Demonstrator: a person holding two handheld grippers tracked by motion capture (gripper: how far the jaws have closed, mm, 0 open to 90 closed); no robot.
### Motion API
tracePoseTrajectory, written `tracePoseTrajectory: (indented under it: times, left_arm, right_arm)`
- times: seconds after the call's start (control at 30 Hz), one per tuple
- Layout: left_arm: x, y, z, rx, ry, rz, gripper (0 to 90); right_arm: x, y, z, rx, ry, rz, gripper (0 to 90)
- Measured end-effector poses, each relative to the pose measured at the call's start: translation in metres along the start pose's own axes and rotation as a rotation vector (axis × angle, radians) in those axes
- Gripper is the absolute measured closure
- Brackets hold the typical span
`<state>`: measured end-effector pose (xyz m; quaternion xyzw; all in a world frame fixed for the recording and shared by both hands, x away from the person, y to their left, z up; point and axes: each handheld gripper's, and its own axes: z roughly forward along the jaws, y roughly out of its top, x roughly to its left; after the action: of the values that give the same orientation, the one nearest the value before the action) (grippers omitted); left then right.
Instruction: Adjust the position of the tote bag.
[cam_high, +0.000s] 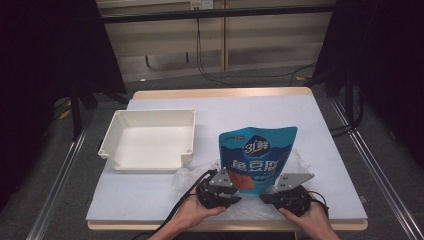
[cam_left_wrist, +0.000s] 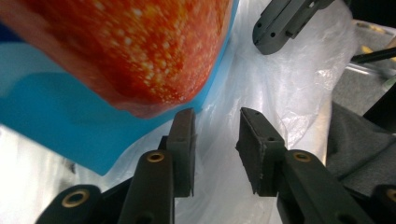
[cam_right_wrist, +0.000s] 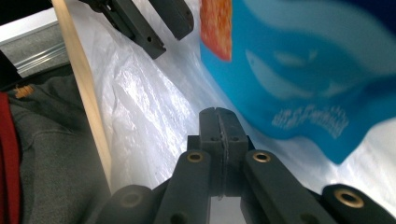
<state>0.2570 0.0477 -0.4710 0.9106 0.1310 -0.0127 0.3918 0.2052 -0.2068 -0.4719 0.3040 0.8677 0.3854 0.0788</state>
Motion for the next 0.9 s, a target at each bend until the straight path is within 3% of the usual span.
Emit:
tracePoseTrajectory:
  times: [0.03, 0.07, 0.13, 0.2, 0.23, 0.3, 0.37, 0.4, 0.43, 0.5, 0.6, 0.7, 0.8, 0.9]
  left_arm:
    - [-0.001, 0.000, 0.001, 0.011, 0.009, 0.002, 67.7]
    - [-0.001, 0.000, 0.002, 0.021, -0.004, 0.022, 68.6]
    - [-0.004, -0.001, 0.005, 0.015, -0.019, 0.019, 70.7]
    - [-0.008, -0.002, 0.006, 0.034, 0.007, 0.047, 72.6]
    - [-0.009, -0.002, 0.006, 0.037, 0.020, 0.060, 75.3]
    - [-0.009, -0.002, 0.006, 0.031, 0.004, 0.067, 80.2]
    - [-0.013, -0.003, 0.005, 0.037, -0.002, 0.099, 86.2]
    - [-0.013, -0.003, 0.006, 0.030, -0.016, 0.110, 86.9]
    - [-0.014, -0.002, 0.003, 0.070, -0.007, 0.115, 87.3]
    - [-0.015, -0.004, 0.005, 0.042, -0.036, 0.102, 87.8]
    - [-0.020, -0.005, 0.005, 0.032, -0.065, 0.132, 88.5]
    - [-0.025, -0.006, 0.004, 0.044, -0.069, 0.134, 88.6]
    - [-0.029, -0.006, 0.004, 0.047, -0.097, 0.156, 88.8]
    - [-0.032, -0.005, 0.004, 0.068, -0.079, 0.148, 88.9]
  right_arm:
    - [0.000, -0.001, 0.001, 0.009, -0.006, 0.000, 90.0]
    - [0.001, -0.003, 0.002, 0.015, -0.001, 0.005, 90.0]
    - [0.002, -0.004, 0.003, 0.033, 0.004, 0.009, 90.0]
    - [0.003, -0.004, 0.002, 0.036, 0.002, -0.003, 90.0]
    - [0.003, -0.003, 0.002, 0.034, 0.001, -0.007, 90.0]
    - [0.004, 0.000, 0.001, 0.016, 0.002, -0.015, 90.0]
    - [0.004, 0.005, -0.002, -0.021, 0.002, -0.012, 90.0]
    - [0.005, 0.007, -0.003, -0.040, 0.006, -0.012, 90.0]
    - [0.006, 0.009, -0.003, -0.047, 0.010, -0.011, 90.0]
    - [0.008, 0.012, -0.002, -0.052, 0.006, -0.024, 90.0]
    - [0.009, 0.016, 0.002, -0.059, 0.017, -0.030, 90.0]
    - [0.009, 0.019, 0.006, -0.069, 0.029, -0.031, 90.0]
    - [0.010, 0.020, 0.011, -0.051, 0.024, -0.040, 90.0]
    - [0.009, 0.021, 0.017, -0.027, 0.008, -0.052, 90.0]
